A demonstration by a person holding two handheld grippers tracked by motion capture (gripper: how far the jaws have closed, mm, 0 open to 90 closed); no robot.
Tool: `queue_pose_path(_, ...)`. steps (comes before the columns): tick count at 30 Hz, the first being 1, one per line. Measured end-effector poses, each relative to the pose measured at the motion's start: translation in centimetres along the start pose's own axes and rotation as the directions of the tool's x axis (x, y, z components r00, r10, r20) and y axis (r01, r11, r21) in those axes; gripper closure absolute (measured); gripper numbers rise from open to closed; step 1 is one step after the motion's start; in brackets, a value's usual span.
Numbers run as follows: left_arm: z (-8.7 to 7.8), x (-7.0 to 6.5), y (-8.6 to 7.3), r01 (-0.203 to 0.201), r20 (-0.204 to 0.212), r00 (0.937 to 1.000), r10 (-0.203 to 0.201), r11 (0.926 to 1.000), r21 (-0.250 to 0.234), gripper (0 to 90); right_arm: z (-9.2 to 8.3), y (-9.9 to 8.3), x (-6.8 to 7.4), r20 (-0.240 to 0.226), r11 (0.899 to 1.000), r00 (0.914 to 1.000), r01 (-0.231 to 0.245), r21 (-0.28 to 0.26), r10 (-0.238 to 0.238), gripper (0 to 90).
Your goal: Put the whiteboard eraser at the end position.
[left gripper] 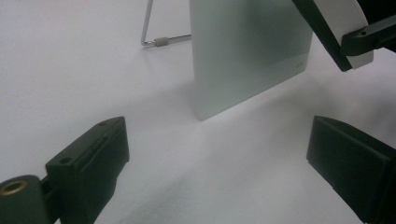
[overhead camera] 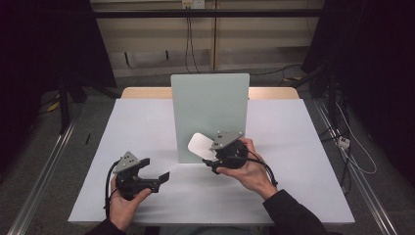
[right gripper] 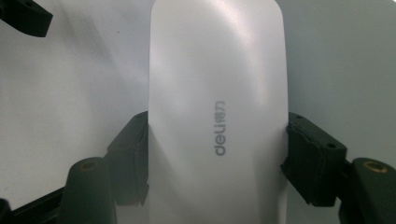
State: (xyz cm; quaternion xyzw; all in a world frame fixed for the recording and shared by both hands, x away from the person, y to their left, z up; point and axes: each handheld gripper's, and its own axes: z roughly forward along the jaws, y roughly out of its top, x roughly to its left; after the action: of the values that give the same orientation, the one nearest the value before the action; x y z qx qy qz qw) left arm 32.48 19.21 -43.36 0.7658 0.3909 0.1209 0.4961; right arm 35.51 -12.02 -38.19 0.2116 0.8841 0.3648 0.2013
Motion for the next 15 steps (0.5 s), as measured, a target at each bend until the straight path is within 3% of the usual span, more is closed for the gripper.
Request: queue_pose_path(15,0.1,-0.2,0.0,-0.003,0.005,1.0,0.003,1.0,0.007,5.5,-1.0,-2.1,-0.4,-0.017,0.998,0.9999,0.0,0.065,0.001,31.6)
